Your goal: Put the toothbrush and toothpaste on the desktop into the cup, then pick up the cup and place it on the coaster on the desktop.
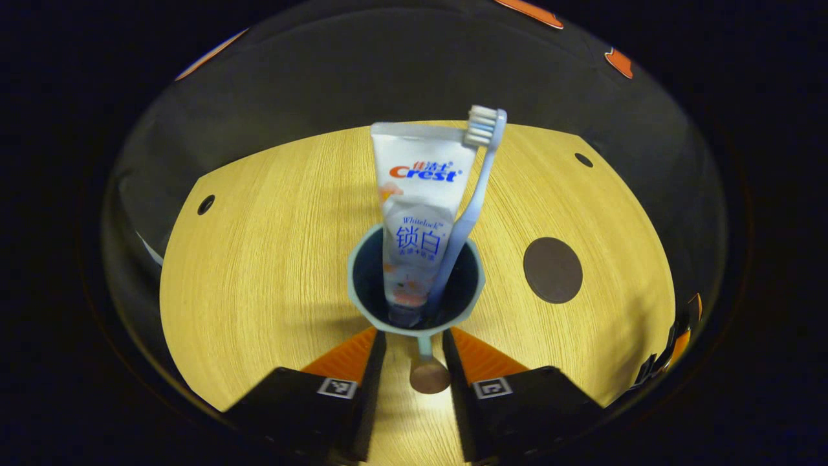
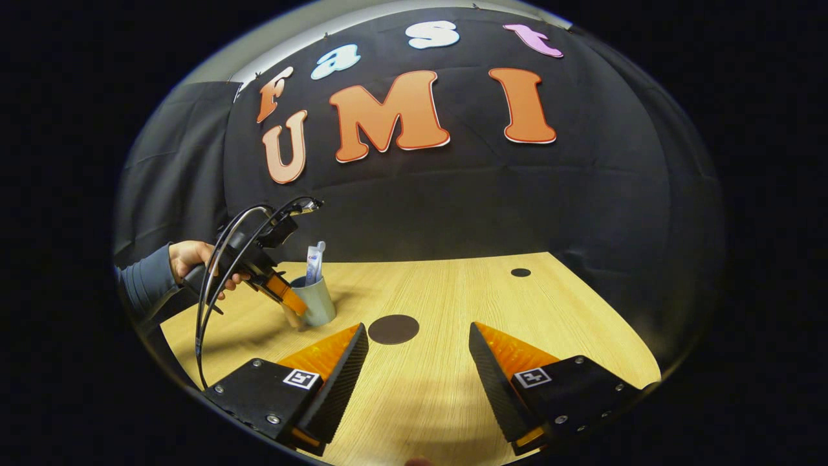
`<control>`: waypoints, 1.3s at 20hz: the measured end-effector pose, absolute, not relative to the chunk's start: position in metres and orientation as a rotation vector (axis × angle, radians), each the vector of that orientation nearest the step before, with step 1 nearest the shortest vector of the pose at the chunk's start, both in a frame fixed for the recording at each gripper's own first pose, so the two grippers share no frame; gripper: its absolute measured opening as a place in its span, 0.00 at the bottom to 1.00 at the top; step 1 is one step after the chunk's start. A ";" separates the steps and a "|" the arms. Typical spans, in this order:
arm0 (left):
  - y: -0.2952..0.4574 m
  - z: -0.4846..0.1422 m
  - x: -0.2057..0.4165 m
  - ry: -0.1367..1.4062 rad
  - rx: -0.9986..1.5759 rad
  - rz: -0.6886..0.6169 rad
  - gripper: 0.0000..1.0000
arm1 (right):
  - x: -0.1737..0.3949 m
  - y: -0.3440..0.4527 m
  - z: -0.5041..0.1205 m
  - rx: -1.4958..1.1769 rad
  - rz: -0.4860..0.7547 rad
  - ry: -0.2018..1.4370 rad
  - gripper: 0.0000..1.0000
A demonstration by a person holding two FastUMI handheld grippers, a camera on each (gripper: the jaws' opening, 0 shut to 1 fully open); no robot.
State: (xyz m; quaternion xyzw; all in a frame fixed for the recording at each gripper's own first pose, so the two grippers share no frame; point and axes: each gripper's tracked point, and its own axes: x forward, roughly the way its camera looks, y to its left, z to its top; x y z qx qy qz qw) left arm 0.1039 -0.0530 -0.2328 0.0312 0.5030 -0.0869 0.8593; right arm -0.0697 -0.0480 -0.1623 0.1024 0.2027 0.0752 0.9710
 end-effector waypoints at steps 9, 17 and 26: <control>-0.052 -0.232 0.104 1.047 0.044 -0.181 0.24 | -0.073 -0.047 -0.173 0.234 0.145 0.431 0.93; -0.056 -0.233 0.107 1.012 0.031 -0.179 0.24 | -0.067 -0.059 -0.184 0.260 0.129 0.453 0.93; -0.050 -0.238 0.114 0.949 0.077 -0.264 0.24 | -0.086 -0.079 -0.186 0.253 0.060 0.487 0.93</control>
